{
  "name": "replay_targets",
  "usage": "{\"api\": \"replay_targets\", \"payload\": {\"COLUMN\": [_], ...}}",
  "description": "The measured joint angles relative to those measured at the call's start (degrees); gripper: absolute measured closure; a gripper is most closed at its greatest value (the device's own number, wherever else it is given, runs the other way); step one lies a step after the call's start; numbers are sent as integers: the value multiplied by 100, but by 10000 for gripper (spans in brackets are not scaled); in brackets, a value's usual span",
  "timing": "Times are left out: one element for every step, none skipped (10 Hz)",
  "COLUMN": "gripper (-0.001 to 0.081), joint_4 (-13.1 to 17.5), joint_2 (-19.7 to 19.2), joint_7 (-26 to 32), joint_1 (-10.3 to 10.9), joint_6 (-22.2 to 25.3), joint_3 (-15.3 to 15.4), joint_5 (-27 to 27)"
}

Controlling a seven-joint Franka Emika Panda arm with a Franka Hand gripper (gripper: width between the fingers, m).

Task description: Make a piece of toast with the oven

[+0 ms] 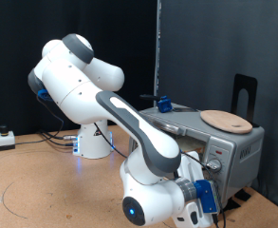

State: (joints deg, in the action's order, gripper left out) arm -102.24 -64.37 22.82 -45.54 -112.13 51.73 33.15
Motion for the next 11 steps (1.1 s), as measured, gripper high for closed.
{"api": "replay_targets", "payload": {"gripper": [-1,-1,-1,-1,-1,-1,-1,-1,-1,-1,-1], "joint_4": [-80,-191,-181,-172,-132,-26,129,298,437,581,715], "joint_2": [24,63,61,57,55,55,56,57,61,67,69], "joint_7": [-136,-258,-208,-151,-137,-136,-134,-140,-177,-227,-266], "joint_1": [-28,-78,-77,-77,-80,-98,-149,-221,-286,-347,-410], "joint_6": [-58,-152,-137,-136,-89,46,246,423,543,672,814], "joint_3": [-14,-17,-19,-19,-27,-49,-78,-111,-155,-214,-264], "joint_5": [101,207,184,182,180,129,43,-9,-40,-58,-74]}}
